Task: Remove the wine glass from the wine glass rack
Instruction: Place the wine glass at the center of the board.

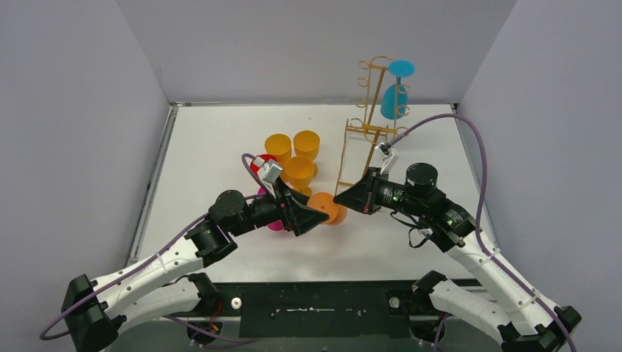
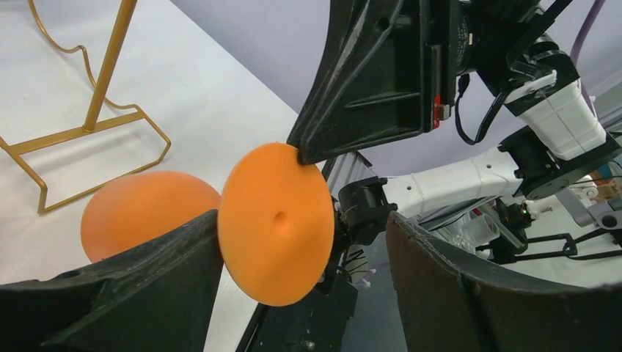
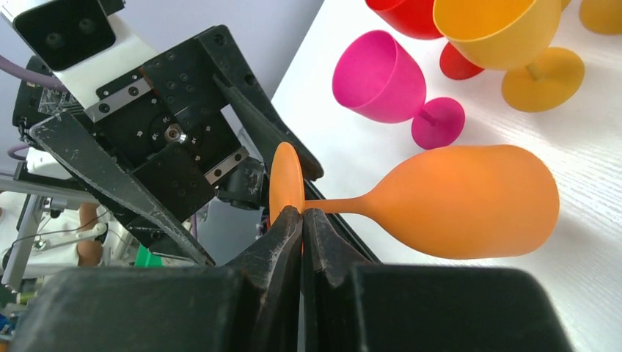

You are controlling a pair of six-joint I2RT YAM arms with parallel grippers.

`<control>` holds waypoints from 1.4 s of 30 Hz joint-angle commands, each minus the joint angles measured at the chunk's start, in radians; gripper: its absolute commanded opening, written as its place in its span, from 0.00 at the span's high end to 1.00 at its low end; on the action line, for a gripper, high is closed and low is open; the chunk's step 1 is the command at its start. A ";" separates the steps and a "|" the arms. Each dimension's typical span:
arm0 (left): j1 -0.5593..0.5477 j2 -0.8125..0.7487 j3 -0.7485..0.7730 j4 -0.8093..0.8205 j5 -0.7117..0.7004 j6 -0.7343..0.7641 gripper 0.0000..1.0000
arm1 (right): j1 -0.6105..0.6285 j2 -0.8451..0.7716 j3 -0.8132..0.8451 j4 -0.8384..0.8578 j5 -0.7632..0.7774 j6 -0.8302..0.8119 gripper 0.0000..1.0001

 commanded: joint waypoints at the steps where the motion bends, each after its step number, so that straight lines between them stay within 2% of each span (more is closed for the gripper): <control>1: -0.005 -0.053 0.016 0.002 -0.016 -0.004 0.27 | 0.019 -0.016 -0.008 0.175 0.073 0.024 1.00; 9: -0.006 -0.082 -0.019 0.037 -0.002 -0.015 0.52 | 0.042 -0.016 -0.039 0.226 0.041 0.049 1.00; 17: -0.005 -0.069 -0.023 0.053 -0.008 -0.026 0.99 | 0.055 -0.024 -0.067 0.280 -0.033 0.056 1.00; 22: -0.006 -0.079 -0.033 0.054 -0.017 -0.028 1.00 | 0.054 -0.027 -0.067 0.252 -0.073 0.025 1.00; 29: -0.005 -0.112 -0.038 0.064 -0.002 -0.020 1.00 | 0.068 0.010 -0.049 0.242 -0.133 -0.005 0.80; 34: -0.007 -0.096 -0.015 0.080 0.061 -0.014 1.00 | 0.120 0.005 -0.050 0.240 -0.113 -0.018 0.71; 38: -0.005 -0.085 -0.012 0.106 0.094 -0.029 1.00 | 0.156 0.010 -0.053 0.273 -0.128 -0.016 0.74; 42: -0.005 -0.085 -0.025 0.147 0.098 -0.051 1.00 | 0.180 0.011 -0.034 0.273 -0.120 -0.025 0.95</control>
